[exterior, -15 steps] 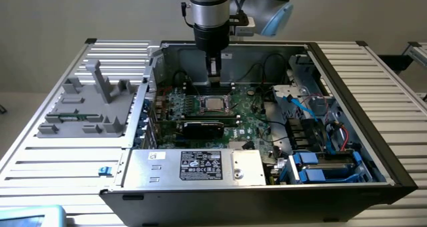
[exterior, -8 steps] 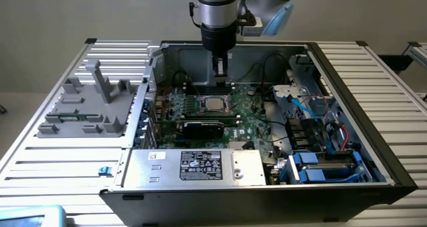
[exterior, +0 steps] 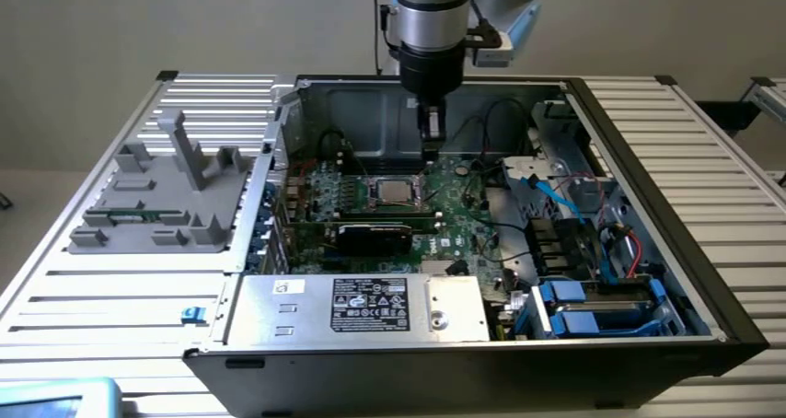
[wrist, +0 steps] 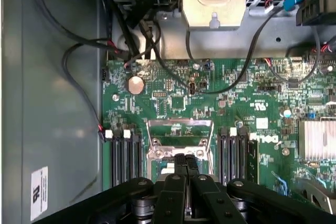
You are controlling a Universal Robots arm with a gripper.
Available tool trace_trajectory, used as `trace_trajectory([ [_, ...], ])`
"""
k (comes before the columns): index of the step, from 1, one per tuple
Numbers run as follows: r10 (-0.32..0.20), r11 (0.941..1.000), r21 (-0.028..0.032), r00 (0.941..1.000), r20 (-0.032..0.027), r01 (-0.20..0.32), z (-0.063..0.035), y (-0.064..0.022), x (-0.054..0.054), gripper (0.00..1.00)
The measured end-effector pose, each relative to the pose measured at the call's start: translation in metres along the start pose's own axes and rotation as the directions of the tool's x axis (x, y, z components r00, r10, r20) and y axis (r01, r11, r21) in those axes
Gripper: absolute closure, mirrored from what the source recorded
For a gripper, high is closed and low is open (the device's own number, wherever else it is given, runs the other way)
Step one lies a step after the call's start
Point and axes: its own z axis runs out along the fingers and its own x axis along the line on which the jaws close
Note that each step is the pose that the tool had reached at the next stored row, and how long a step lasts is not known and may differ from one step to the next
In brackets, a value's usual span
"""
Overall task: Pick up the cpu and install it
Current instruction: 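Close the cpu cover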
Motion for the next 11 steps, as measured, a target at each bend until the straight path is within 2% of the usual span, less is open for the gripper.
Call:
trace_trajectory([
  [6, 0.000, 1.0000, -0.0001, 1.0000, -0.0001, 0.000, 0.0023, 0.0253, 0.001, 0.89],
  [11, 0.000, 1.0000, -0.0057, 1.0000, 0.0000, 0.000, 0.0035, 0.0398, 0.001, 0.89],
])
